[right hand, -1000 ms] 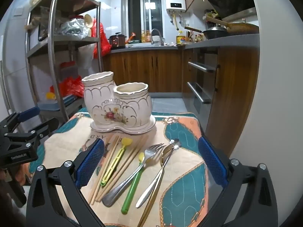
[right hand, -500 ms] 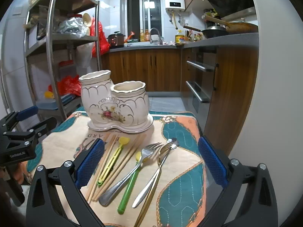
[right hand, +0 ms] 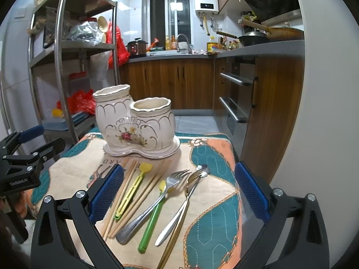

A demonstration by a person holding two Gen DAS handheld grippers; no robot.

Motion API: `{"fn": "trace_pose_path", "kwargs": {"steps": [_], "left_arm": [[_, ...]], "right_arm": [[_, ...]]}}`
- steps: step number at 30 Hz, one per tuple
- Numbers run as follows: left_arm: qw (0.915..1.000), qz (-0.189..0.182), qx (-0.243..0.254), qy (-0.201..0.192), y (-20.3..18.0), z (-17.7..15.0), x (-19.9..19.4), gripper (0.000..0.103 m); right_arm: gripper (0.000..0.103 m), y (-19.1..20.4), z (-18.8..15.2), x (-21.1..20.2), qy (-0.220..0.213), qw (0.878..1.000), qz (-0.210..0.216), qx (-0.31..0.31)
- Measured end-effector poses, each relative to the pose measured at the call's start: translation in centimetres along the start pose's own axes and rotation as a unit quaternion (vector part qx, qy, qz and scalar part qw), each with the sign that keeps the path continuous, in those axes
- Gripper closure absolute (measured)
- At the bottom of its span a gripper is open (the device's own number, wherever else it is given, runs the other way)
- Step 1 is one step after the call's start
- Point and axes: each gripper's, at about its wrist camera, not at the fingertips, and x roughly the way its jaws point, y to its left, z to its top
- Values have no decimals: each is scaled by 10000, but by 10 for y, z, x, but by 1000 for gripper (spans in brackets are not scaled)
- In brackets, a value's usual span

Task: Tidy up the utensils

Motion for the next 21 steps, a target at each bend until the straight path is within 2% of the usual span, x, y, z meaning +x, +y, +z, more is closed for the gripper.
{"fn": "trace_pose_path", "kwargs": {"steps": [7,16,21], "left_arm": [[9999,-122,-82,-47,0,4,-9,5],[9994,172,77,-299,-2,7,-16,5],[9995,122,57,-296,0,8,-18,5]], "right_arm": [[5,-1,0,-2,-27,10000,-8,0],[5,-1,0,-6,-48,10000,-3,-13],[5,-1,0,-7,-44,10000,-5,-16]]}}
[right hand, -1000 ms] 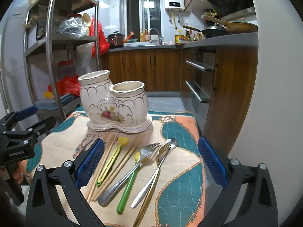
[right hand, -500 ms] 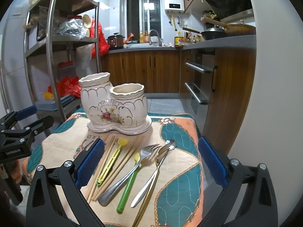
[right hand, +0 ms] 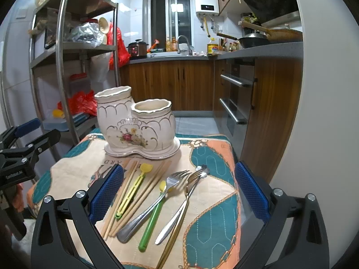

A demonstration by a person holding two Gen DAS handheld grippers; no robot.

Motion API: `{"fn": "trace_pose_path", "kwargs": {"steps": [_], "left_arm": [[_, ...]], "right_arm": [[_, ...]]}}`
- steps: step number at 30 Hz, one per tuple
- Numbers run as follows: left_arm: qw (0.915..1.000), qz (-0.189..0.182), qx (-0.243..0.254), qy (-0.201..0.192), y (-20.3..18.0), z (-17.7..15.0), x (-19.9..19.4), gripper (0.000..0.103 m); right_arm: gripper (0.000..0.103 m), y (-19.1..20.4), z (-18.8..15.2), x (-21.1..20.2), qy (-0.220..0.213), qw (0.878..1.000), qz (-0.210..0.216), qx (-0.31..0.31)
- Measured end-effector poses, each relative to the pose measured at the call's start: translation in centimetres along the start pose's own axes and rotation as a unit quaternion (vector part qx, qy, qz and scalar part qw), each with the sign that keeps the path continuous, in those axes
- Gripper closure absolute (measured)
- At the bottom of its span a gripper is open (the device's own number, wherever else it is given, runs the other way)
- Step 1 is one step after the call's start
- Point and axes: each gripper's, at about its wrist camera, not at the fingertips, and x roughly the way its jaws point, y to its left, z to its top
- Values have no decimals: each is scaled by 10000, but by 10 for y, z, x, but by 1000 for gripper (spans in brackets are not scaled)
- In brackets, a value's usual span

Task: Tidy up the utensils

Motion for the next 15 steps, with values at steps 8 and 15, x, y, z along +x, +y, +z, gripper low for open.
{"fn": "trace_pose_path", "kwargs": {"steps": [8,15], "left_arm": [[10000,-33,-21,58,-1,-1,1,5],[10000,-57,17,67,0,0,2,5]], "right_arm": [[5,0,0,0,2,10000,5,3],[5,0,-2,-1,26,10000,-13,8]]}}
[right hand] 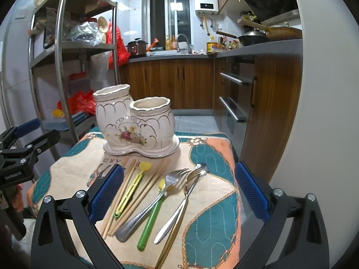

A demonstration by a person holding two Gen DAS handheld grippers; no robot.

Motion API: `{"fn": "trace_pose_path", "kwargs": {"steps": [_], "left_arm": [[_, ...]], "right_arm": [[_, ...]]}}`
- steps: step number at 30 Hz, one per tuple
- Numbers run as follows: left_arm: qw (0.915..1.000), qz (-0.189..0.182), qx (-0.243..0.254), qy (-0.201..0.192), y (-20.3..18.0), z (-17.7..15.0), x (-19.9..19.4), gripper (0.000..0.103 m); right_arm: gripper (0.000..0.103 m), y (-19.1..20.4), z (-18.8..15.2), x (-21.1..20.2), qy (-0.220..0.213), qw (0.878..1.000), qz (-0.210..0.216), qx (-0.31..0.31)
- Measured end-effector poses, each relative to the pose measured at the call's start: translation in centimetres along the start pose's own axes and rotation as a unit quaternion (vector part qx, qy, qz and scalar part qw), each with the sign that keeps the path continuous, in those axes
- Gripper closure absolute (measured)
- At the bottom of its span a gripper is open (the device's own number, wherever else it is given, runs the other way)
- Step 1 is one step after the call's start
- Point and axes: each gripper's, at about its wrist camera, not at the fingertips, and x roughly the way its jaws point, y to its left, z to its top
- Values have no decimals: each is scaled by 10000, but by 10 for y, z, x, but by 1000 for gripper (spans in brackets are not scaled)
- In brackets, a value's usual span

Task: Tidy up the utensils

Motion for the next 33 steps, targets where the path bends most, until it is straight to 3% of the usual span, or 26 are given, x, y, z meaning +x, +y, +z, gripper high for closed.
{"fn": "trace_pose_path", "kwargs": {"steps": [11,19,25,31,33], "left_arm": [[10000,-45,33,79,-1,-3,3,5],[9965,-268,408,684,-8,-12,27,5],[9860,-611,669,1397,-21,-24,56,5],[9690,-572,1118,2129,-39,-36,86,5],[9659,-615,1102,2261,-40,-39,91,5]], "right_arm": [[5,-1,-2,2,44,10000,-4,28],[5,-9,-3,2,92,9997,211,21],[5,-36,-10,26,884,9952,88,422],[7,-40,-13,43,1471,9887,104,263],[17,-35,-16,51,1651,9861,137,122]]}}
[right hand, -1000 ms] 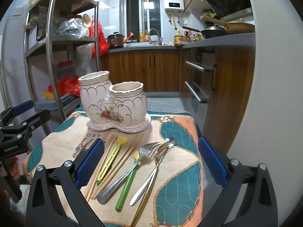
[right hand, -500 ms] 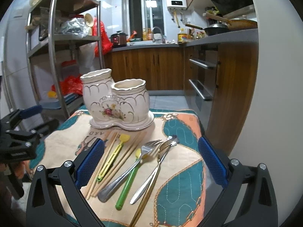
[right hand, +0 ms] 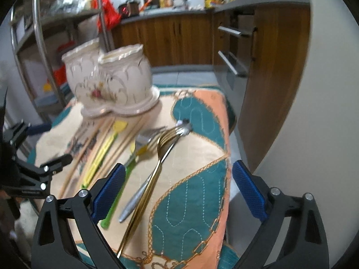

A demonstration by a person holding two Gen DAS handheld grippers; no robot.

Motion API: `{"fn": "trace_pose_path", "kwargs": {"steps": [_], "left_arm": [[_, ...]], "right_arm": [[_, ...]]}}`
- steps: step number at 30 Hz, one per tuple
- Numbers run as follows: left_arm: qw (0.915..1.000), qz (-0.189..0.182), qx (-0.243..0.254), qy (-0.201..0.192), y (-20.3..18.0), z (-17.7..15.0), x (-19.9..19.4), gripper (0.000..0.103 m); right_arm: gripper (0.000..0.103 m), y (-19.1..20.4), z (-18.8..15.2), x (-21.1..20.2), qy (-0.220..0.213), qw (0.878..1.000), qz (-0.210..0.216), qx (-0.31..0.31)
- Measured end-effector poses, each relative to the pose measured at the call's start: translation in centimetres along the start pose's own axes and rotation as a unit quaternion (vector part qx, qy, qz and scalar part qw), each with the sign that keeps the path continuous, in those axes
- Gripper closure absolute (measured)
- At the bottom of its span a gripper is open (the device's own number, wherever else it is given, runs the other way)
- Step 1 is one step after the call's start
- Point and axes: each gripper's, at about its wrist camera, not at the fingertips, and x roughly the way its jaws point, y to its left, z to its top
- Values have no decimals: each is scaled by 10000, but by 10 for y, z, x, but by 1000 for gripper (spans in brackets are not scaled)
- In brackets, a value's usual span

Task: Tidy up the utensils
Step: 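Grasp a wooden chopstick with the left tool while the right tool grasps the gold fork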

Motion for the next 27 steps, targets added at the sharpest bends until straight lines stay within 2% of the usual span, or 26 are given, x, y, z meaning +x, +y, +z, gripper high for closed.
{"fn": "trace_pose_path", "kwargs": {"steps": [1,3,7,11,12,15,17,19,21,23,25,27], "left_arm": [[10000,-9,-6,73,0,0,3,5],[9996,-26,-3,264,1,-1,11,5],[9981,-185,15,596,2,-8,24,5],[9933,-615,-462,864,18,-10,34,4],[9917,-727,-565,895,23,-11,35,4],[9907,-762,-423,1048,22,-11,35,5],[9910,-783,-407,1006,19,-10,33,14],[9913,-867,-297,943,13,-7,28,35],[9912,-921,-219,926,9,-6,25,49],[9912,-895,-222,945,9,-4,26,58],[9913,-872,-259,955,13,0,27,75],[9904,-959,-223,975,18,4,29,79]], "right_arm": [[21,1,0,6,89,10000,6,-37],[44,1,1,15,246,9997,-11,-52],[57,3,7,33,436,9985,327,-32],[74,13,12,42,487,9978,286,-349],[74,14,14,45,519,9975,295,-372],[76,16,19,53,534,9971,284,-453],[79,16,24,56,496,9970,308,-508],[83,14,27,60,479,9967,341,-560],[87,15,30,64,485,9964,367,-596],[89,15,33,66,483,9963,385,-598],[90,15,35,68,496,9962,450,-551],[91,14,36,68,453,9964,516,-501]]}}
